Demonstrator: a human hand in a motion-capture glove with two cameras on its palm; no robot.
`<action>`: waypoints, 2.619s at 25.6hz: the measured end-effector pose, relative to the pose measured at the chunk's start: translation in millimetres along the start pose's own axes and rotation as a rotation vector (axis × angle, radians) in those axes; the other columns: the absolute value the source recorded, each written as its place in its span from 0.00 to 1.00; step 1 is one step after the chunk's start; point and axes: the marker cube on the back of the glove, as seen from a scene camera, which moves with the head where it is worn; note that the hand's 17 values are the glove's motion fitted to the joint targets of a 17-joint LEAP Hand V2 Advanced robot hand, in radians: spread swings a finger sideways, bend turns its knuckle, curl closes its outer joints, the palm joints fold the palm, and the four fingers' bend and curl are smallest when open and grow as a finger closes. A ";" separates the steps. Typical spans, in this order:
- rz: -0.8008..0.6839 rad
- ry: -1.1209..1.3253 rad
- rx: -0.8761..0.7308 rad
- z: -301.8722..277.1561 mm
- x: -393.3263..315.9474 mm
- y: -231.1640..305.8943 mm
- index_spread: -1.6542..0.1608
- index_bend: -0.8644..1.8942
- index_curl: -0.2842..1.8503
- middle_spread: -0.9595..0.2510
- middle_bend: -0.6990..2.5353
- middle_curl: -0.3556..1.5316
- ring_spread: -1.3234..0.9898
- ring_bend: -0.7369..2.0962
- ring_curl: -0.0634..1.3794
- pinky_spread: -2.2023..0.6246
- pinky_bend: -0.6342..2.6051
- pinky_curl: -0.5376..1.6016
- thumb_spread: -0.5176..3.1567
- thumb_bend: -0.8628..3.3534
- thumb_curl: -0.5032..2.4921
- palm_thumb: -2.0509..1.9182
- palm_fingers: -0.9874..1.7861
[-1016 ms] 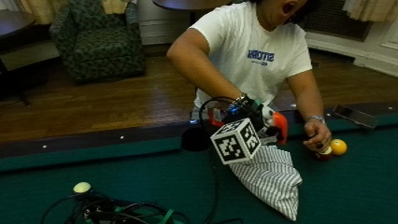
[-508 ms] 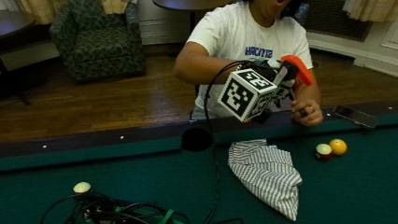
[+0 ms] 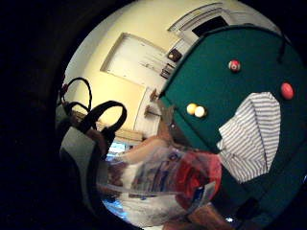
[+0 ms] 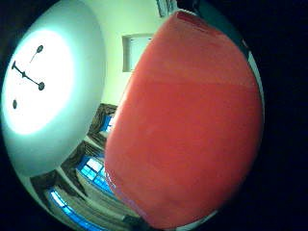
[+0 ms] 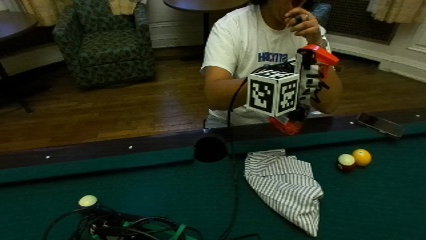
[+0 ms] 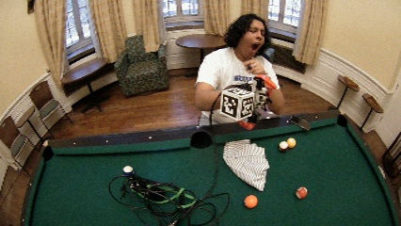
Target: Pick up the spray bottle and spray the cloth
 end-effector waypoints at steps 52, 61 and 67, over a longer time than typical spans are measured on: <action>-0.115 0.007 -0.018 118.0 201.0 -212.0 0.76 0.42 0.44 0.61 0.40 0.51 0.48 0.53 0.39 0.67 0.35 0.45 0.25 0.20 0.46 0.75 0.84; -0.025 0.014 -0.026 119.3 210.7 -203.5 0.76 0.40 0.44 0.63 0.40 0.50 0.49 0.53 0.39 0.67 0.35 0.44 0.27 0.19 0.45 0.75 0.83; 0.041 0.061 -0.068 120.0 225.1 -190.8 0.75 0.36 0.41 0.64 0.41 0.50 0.49 0.51 0.37 0.72 0.30 0.43 0.32 0.19 0.43 0.72 0.76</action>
